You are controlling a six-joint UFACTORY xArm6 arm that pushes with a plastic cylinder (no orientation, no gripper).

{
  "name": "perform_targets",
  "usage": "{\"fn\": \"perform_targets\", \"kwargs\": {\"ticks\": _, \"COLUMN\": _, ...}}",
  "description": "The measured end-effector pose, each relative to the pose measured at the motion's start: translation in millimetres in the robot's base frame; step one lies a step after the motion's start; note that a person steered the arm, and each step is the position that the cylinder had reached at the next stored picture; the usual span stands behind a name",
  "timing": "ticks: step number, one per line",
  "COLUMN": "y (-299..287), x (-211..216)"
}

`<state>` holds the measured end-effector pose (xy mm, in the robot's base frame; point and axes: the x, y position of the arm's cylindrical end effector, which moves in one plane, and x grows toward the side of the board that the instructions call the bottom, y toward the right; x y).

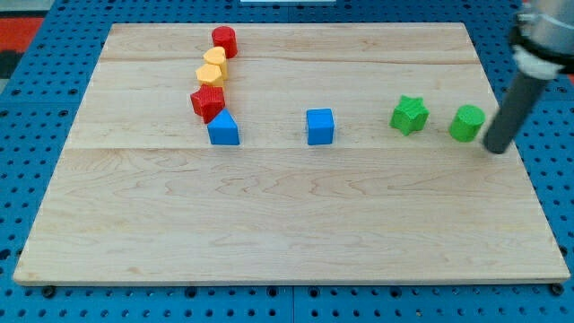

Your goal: Slide the green blocks diagonally top right to the blue cube

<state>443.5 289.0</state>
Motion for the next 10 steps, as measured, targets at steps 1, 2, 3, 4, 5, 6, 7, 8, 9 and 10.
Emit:
{"fn": "perform_targets", "kwargs": {"ticks": 1, "y": 5.2, "x": -24.9}}
{"fn": "perform_targets", "kwargs": {"ticks": 2, "y": -71.6, "x": -37.3}}
{"fn": "perform_targets", "kwargs": {"ticks": 3, "y": -117.4, "x": -39.5}}
{"fn": "perform_targets", "kwargs": {"ticks": 4, "y": -37.2, "x": -39.5}}
{"fn": "perform_targets", "kwargs": {"ticks": 5, "y": 21.3, "x": -24.1}}
{"fn": "perform_targets", "kwargs": {"ticks": 6, "y": -20.9, "x": 2.7}}
{"fn": "perform_targets", "kwargs": {"ticks": 7, "y": -61.7, "x": -1.5}}
{"fn": "perform_targets", "kwargs": {"ticks": 8, "y": -101.0, "x": -9.1}}
{"fn": "perform_targets", "kwargs": {"ticks": 9, "y": -103.6, "x": 7.9}}
{"fn": "perform_targets", "kwargs": {"ticks": 10, "y": -110.6, "x": 13.4}}
